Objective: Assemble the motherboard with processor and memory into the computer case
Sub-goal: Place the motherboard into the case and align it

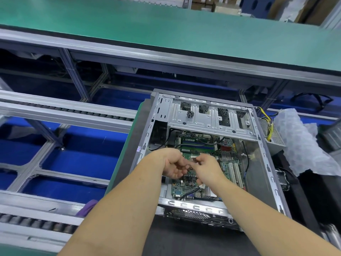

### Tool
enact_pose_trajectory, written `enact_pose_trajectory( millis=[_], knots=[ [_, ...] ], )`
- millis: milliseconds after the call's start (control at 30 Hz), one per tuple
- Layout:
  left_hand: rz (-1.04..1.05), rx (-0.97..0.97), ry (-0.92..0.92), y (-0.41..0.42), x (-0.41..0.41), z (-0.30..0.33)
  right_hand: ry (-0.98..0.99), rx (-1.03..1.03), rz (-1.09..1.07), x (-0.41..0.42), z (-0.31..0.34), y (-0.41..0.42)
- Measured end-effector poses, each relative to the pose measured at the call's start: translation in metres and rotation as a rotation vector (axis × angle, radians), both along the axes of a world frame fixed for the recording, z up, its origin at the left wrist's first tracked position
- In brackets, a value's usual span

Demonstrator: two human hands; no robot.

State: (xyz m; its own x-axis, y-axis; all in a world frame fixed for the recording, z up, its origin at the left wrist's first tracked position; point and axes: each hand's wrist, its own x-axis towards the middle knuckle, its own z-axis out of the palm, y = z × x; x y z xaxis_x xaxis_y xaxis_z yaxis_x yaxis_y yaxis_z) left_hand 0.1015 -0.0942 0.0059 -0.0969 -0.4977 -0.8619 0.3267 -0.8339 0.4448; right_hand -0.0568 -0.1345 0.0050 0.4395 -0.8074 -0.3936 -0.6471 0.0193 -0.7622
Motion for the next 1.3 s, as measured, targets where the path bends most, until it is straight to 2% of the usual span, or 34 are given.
enact_pose_trajectory(
  millis=[167,267,367,533,600,900,1067,1300],
  knots=[
    [-0.062,-0.010,-0.151,-0.002,0.002,0.004,0.083,-0.107,0.056,0.005,0.002,0.001],
    [-0.039,-0.055,-0.218,-0.005,0.004,0.006,0.112,-0.057,0.067,0.006,-0.001,0.000],
    [-0.082,-0.094,-0.194,-0.006,0.002,0.007,0.106,0.020,0.038,0.005,-0.006,-0.004],
    [-0.069,-0.104,-0.205,-0.007,0.002,0.004,0.031,0.200,-0.086,0.004,-0.009,-0.008],
    [-0.038,-0.110,-0.189,-0.007,0.001,0.004,0.004,0.215,-0.098,0.003,-0.009,-0.008],
    [-0.132,-0.091,-0.309,-0.006,0.000,0.002,-0.092,0.282,-0.179,0.002,-0.010,-0.009],
    [-0.133,-0.108,-0.361,-0.007,-0.001,-0.003,-0.065,0.349,-0.231,0.000,-0.007,-0.010],
    [-0.172,-0.188,-0.515,-0.004,-0.002,-0.005,-0.204,0.369,-0.199,-0.002,-0.002,-0.008]
  ],
)
